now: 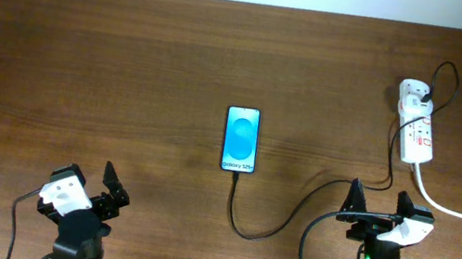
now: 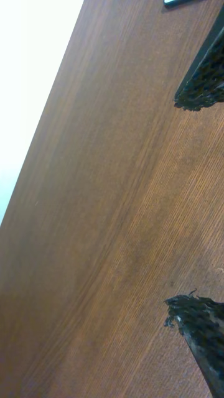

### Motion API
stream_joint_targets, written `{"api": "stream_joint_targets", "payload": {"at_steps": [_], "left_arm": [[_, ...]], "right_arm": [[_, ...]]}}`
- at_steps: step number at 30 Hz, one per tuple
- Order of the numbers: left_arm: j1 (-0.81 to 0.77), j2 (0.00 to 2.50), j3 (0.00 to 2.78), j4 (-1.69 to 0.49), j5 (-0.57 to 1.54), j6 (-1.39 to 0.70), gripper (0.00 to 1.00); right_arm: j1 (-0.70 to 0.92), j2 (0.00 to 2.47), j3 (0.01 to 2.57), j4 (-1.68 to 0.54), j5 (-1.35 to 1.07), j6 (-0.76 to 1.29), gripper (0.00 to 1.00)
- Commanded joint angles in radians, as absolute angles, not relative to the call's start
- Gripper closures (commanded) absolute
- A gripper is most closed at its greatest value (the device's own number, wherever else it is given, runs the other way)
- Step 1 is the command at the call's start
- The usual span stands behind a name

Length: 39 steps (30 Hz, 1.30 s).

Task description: Plug charger to phone and switch on socket

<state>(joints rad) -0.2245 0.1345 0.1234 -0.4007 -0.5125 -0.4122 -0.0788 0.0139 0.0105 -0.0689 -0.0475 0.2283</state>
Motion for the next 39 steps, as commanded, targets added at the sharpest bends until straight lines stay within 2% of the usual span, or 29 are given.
{"api": "stream_joint_targets", "payload": {"at_steps": [1, 11, 13, 14, 18, 20, 23, 39], "left_arm": [[-0.226, 0.131, 0.120, -0.405, -0.520, -0.414, 0.01], [-0.226, 0.112, 0.120, -0.405, -0.522, -0.413, 0.01], [-0.212, 0.073, 0.107, -0.323, -0.536, -0.406, 0.01], [-0.187, 0.035, 0.086, -0.268, -0.496, -0.378, 0.01], [-0.064, 0.005, 0.062, -0.198, -0.125, -0.022, 0.01], [-0.027, 0.005, 0.041, -0.149, -0.014, 0.063, 0.01], [-0.027, 0.005, 0.009, -0.046, -0.009, 0.058, 0.01], [-0.030, 0.006, 0.009, -0.083, 0.004, 0.054, 0.01]], "right_arm": [[-0.079, 0.006, 0.006, -0.072, -0.064, 0.217, 0.01], [-0.079, 0.006, 0.006, -0.072, -0.064, 0.217, 0.01], [-0.079, 0.006, 0.006, -0.072, -0.064, 0.217, 0.01], [-0.079, 0.006, 0.006, -0.072, -0.064, 0.217, 0.01], [-0.079, 0.006, 0.006, -0.072, -0.064, 0.217, 0.01], [-0.079, 0.006, 0.006, -0.072, -0.064, 0.217, 0.01], [-0.079, 0.006, 0.006, -0.073, -0.064, 0.217, 0.01], [-0.079, 0.006, 0.006, -0.072, -0.064, 0.217, 0.01]]}}
